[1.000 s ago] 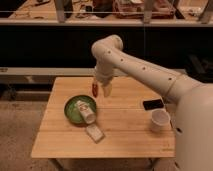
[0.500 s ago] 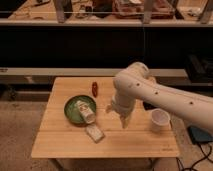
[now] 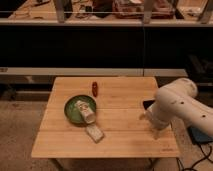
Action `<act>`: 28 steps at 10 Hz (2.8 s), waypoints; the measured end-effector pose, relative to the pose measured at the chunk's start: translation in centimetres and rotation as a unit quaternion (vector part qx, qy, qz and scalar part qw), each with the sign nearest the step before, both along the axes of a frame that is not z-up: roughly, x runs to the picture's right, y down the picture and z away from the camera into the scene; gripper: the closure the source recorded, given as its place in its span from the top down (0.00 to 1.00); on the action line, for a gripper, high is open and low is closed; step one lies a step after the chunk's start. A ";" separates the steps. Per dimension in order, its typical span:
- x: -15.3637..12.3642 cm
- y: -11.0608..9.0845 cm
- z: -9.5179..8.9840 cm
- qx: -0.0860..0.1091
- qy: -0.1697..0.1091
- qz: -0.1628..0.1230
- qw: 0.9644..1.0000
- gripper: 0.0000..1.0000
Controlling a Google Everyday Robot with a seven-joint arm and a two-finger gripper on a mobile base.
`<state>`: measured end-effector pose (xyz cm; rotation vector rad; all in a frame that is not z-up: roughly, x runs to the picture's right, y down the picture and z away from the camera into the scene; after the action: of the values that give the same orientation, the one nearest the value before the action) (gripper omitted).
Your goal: Move the arm in a circular motion
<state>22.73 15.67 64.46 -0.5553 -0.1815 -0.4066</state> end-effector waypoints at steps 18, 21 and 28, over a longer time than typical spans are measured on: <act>-28.7 -14.8 13.0 -0.001 -0.084 -0.093 0.992 0.65; -21.2 -4.6 7.4 -0.019 -0.092 -0.094 0.991 0.65; 3.3 2.1 2.9 0.025 0.079 0.081 0.993 0.65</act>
<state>26.05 17.72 67.40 -0.5177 -0.0633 -0.2076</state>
